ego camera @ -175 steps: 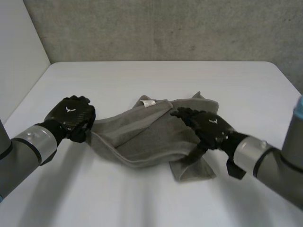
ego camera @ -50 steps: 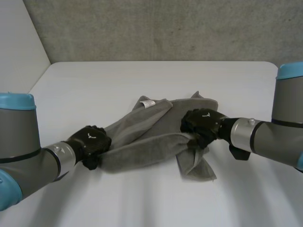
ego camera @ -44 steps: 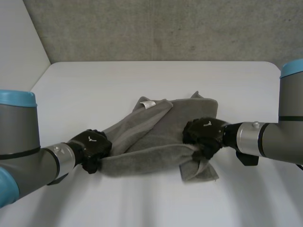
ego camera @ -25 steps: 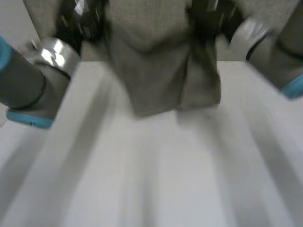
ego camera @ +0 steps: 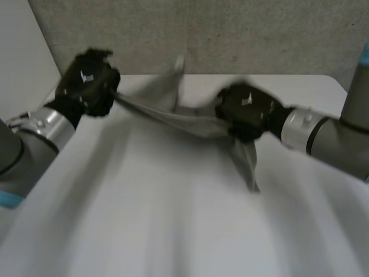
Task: Fold the towel.
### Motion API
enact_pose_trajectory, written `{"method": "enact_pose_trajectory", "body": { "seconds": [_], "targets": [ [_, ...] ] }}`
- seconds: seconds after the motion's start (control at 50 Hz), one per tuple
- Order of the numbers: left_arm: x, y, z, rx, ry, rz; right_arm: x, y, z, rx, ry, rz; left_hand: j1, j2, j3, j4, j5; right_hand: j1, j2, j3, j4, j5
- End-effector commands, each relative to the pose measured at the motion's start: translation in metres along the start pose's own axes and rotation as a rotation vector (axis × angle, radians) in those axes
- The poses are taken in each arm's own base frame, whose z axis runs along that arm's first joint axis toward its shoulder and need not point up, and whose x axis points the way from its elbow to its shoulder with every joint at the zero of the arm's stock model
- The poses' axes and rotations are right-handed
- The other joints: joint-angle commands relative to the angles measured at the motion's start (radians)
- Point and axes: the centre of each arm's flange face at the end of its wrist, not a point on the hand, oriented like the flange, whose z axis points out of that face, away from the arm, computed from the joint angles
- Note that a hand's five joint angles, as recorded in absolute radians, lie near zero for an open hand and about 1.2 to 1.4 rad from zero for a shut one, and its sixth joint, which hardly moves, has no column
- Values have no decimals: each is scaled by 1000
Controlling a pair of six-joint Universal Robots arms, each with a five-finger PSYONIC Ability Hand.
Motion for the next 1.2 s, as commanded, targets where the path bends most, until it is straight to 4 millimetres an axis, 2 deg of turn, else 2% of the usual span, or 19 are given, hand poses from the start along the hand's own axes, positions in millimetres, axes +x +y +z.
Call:
{"method": "enact_pose_trajectory", "body": {
  "seconds": [0.02,0.08,0.18,0.24,0.34,0.48,0.5,0.52,0.54,0.56,0.58,0.6,0.62,0.74,0.78,0.86,0.9,1.06,1.2],
  "targets": [
    [28,43,-28,-181,98,44,-34,48,0,-135,-98,47,90,45,-42,-51,52,111,82,-33,-58,69],
    [48,61,-40,-281,173,30,-43,57,0,-162,-121,71,90,45,-42,-51,52,111,82,-33,-58,69],
    [50,59,-44,-315,193,16,-40,54,-2,-160,-111,71,90,45,-42,-51,52,111,82,-33,-58,69],
    [46,51,-44,-308,187,21,-38,49,-4,-150,-99,72,90,45,-42,-51,52,111,82,-33,-58,69],
    [40,30,-46,-278,173,27,-30,26,-11,-101,-57,85,90,45,-42,-51,52,111,82,-33,-58,69],
    [49,17,-52,-265,198,26,-19,20,-5,-89,-8,57,90,45,-42,-51,52,111,82,-33,-58,69],
    [54,18,-53,-273,215,18,-15,23,-1,-101,14,53,90,45,-42,-51,52,-281,-309,-33,-58,-323],
    [54,18,-53,-273,215,18,-15,23,-1,-101,14,53,90,45,-42,-51,52,-285,-313,-33,-58,-327],
    [58,18,-55,-284,227,5,-11,32,6,-129,37,62,-201,-245,-42,-51,-238,-686,-714,-33,-58,-728],
    [62,20,-57,-301,242,-12,-7,40,12,-161,67,66,-590,-635,-42,-51,-628,-992,-1020,-33,-58,-1034],
    [62,20,-57,-301,242,-12,-7,40,12,-161,68,66,-594,-638,-42,-51,-632,-995,-1023,-33,-58,-1037],
    [66,22,-59,-323,256,-28,-7,46,17,-188,90,69,-661,-705,-42,-51,-698,-1254,-1282,-33,-58,-1153],
    [70,25,-62,-351,272,-46,-10,47,19,-207,105,72,-705,-750,-42,-51,-743,-1285,-1314,-33,-58,-1153],
    [75,33,-67,-406,301,-73,-20,51,16,-223,147,194,-764,-809,-42,-51,-802,-1286,-1314,-33,-58,-1153],
    [74,36,-69,-421,298,-80,-16,46,6,-178,201,365,-764,-809,-42,-51,-802,-1286,-1314,-33,-58,-1153],
    [72,37,-68,-426,292,-81,-21,44,-8,-152,220,504,-761,-806,-42,-51,-799,-1286,-1314,-33,-58,-1153],
    [69,38,-68,-430,285,-83,-31,43,-19,-141,218,570,-758,-803,-42,-51,-796,-1286,-1314,-33,-58,-1153],
    [66,41,-70,-438,276,-87,-53,47,-43,-145,214,602,-758,-803,-42,-51,-796,-1286,-1314,-33,-58,-1153],
    [65,47,-68,-442,270,-88,-60,47,-54,-117,236,665,-761,-806,-42,-51,-799,-1286,-1314,-33,-58,-1153]
  ]
}}
